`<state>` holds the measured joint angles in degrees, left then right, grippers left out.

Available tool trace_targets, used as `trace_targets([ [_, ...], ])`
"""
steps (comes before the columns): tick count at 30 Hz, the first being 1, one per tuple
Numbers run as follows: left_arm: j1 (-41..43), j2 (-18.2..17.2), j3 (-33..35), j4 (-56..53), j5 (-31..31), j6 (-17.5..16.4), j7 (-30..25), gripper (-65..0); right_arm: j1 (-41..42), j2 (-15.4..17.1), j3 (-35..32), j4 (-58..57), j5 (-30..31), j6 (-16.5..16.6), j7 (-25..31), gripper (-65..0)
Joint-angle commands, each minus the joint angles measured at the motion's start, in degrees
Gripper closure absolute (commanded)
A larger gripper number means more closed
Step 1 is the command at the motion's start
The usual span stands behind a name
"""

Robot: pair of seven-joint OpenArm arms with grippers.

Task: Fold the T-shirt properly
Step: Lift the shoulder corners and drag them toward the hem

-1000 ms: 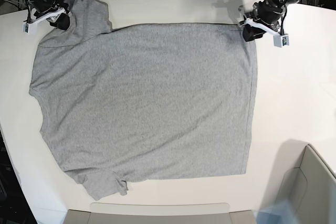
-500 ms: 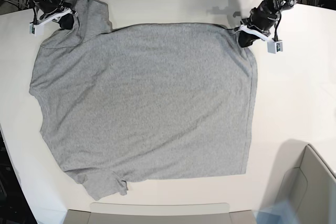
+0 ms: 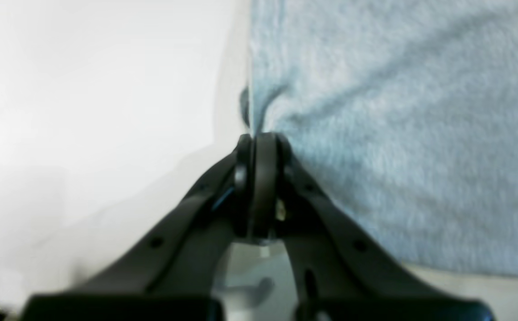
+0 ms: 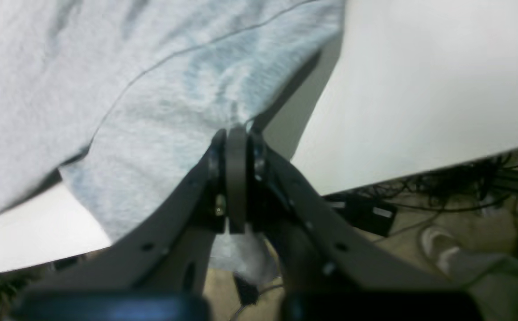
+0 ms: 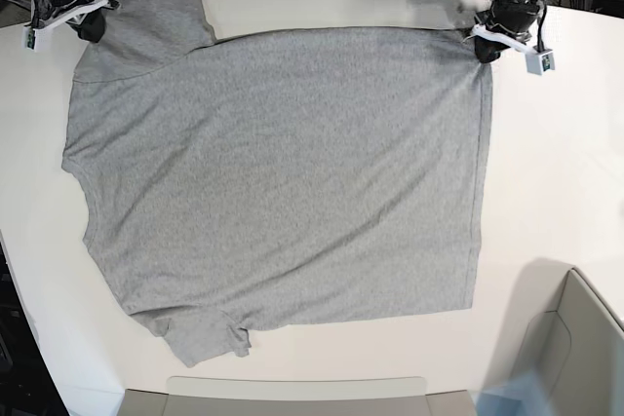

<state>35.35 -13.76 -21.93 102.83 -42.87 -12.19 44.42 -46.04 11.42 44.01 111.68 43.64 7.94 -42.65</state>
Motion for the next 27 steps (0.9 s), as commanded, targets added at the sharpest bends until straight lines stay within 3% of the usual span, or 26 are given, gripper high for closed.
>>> trace_targets([
  [1,1.35,-0.61,-1.41,2.27,0.02,0.01,-1.04,0.0,-0.68,0.58,1.31,1.6,2.21,0.36,0.85,0.0],
  [5,2.76,-0.7,-3.78,6.23,0.02,0.01,-1.04,0.0,-2.09,0.93,2.8,2.3,8.1,0.45,0.85,0.0],
  [11,0.73,-0.97,-4.13,6.49,0.02,0.01,0.89,0.0,0.64,1.2,2.36,2.39,8.27,0.45,0.59,0.0],
  [14,-2.69,-0.7,-5.1,6.49,0.02,0.01,3.53,0.0,3.45,1.63,2.36,2.39,8.19,0.45,-2.14,0.0],
  [22,-11.13,-0.61,-6.24,6.4,0.37,0.27,10.3,0.0,13.56,2.34,2.19,2.39,-0.34,0.45,-7.68,0.0],
  [27,-15.53,-0.61,-6.33,6.23,0.45,0.54,11.62,0.0,17.07,3.83,-1.77,2.21,-3.86,0.45,-8.29,0.0],
])
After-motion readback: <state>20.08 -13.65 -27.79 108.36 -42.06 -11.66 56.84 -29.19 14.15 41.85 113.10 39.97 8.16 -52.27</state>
